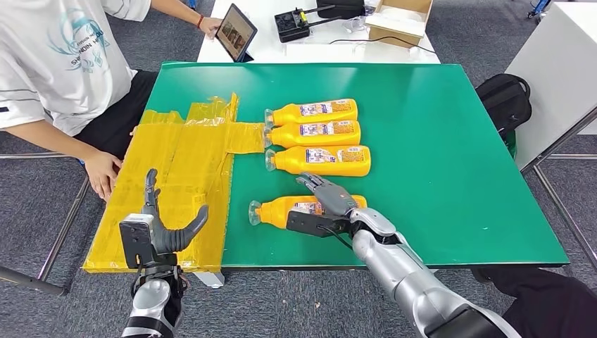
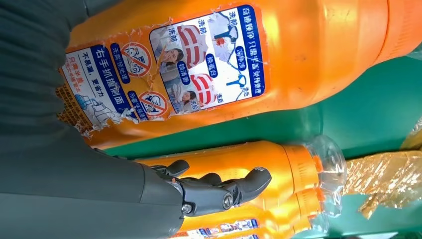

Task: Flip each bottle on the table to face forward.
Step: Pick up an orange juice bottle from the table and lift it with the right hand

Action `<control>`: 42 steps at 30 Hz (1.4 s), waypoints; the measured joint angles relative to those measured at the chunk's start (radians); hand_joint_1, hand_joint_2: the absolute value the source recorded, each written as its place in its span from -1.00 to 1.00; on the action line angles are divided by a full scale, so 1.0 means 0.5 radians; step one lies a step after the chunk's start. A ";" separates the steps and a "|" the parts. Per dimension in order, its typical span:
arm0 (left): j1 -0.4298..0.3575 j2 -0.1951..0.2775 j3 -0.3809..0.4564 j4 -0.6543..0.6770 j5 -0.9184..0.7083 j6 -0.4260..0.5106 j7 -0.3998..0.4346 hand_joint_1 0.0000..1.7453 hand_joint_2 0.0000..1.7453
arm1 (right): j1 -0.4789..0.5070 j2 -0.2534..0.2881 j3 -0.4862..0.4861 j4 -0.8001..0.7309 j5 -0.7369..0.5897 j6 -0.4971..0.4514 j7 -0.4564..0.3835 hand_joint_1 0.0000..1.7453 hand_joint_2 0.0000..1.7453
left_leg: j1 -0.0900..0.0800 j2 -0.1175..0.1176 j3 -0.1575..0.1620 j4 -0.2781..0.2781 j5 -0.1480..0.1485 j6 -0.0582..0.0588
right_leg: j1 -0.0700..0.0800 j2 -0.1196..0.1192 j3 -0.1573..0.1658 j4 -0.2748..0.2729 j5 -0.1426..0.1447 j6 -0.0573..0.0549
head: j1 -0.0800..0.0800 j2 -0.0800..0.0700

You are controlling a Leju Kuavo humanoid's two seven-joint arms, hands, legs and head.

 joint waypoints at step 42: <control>0.038 0.018 0.076 0.026 0.033 -0.037 0.006 -1.00 1.00 | -0.054 -0.179 0.097 -0.044 -0.013 0.040 0.045 -1.00 1.00 | 0.000 0.000 0.000 0.000 0.000 0.000 | 0.000 0.000 0.001 0.000 0.000 0.000 | -0.001 0.000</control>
